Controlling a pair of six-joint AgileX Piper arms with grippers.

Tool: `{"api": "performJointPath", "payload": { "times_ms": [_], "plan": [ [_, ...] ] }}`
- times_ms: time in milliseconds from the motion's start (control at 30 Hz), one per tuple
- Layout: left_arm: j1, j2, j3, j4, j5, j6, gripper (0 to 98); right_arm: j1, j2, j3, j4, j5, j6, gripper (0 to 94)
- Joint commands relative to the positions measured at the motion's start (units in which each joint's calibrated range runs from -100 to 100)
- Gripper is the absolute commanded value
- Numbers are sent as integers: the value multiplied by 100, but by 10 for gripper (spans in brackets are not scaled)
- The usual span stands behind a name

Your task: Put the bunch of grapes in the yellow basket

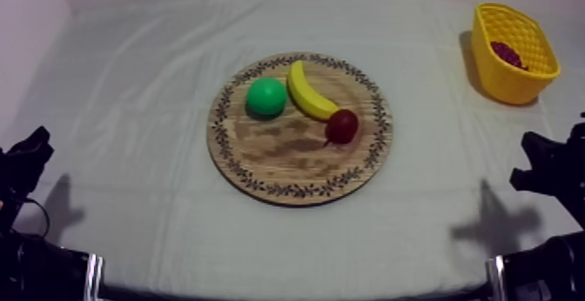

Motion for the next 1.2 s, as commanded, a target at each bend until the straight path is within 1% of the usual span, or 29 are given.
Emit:
{"api": "performJointPath", "payload": {
  "times_ms": [0,33,100,167,333,467,1167],
  "plan": [
    [-3,5,0,1,-1,0,1,4,-97,4,88,53,-235,5],
    [-3,5,0,1,-1,0,1,2,-140,8,133,84,-317,5],
    [-3,5,0,1,-1,0,1,-8,-229,13,186,104,-321,6],
    [-3,5,0,1,-1,-2,1,-13,-321,15,213,102,-158,6],
    [-3,5,0,1,-1,-2,1,62,-409,26,241,127,406,6],
    [-3,5,0,1,-1,-2,1,157,-422,28,250,140,611,6],
    [-3,5,0,1,-1,-2,1,189,-435,28,256,149,626,6]
  ]
}}
